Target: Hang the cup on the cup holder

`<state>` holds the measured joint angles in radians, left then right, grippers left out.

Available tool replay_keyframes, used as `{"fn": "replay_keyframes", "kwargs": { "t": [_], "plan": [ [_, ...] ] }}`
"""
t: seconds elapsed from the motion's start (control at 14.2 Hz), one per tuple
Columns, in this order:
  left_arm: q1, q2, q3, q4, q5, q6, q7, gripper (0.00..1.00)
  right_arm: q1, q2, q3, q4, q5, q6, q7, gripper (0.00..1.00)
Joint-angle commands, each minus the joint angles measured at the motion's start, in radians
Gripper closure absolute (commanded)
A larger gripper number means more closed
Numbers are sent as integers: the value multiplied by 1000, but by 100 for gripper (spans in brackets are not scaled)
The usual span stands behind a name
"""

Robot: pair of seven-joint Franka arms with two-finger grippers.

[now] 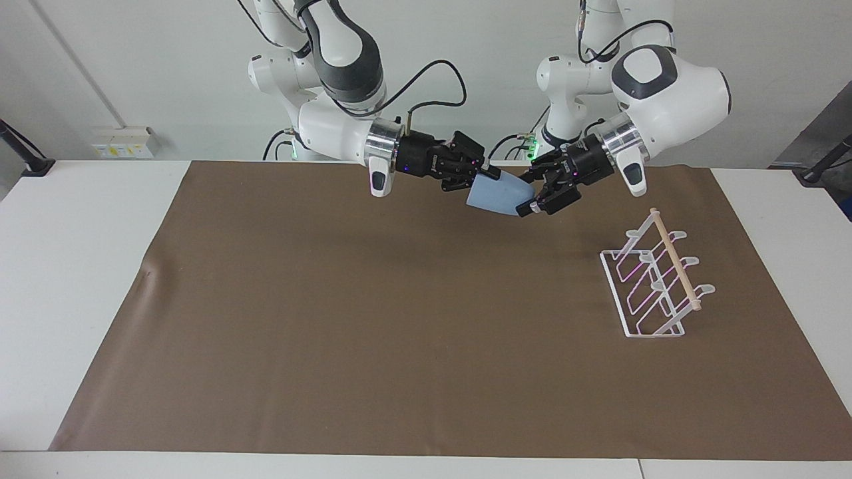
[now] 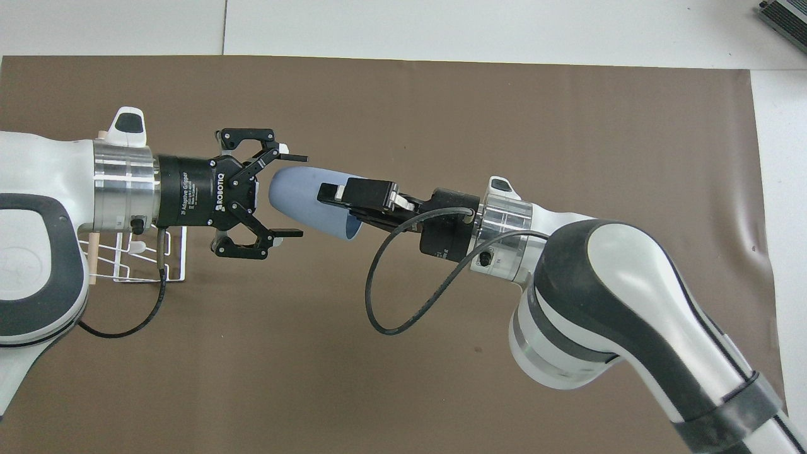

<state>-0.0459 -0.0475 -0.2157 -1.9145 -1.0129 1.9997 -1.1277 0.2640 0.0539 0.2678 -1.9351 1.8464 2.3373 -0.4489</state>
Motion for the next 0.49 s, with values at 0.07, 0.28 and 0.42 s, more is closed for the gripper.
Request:
{"fn": "replay_keyframes", "kwargs": {
  "t": [0.07,0.28,0.42],
  "plan": [
    [-12,-3,10,5,-18,1,-12,0,4,-12,4,-7,39,8,-36,100],
    [-8,-6,13,14,-12,-36,-14,0,4,-12,4,-7,40,8,-34,100],
    [-3,-9,12,21,-12,-38,-15,0,3,-12,4,-7,40,8,-34,100]
  ]
}}
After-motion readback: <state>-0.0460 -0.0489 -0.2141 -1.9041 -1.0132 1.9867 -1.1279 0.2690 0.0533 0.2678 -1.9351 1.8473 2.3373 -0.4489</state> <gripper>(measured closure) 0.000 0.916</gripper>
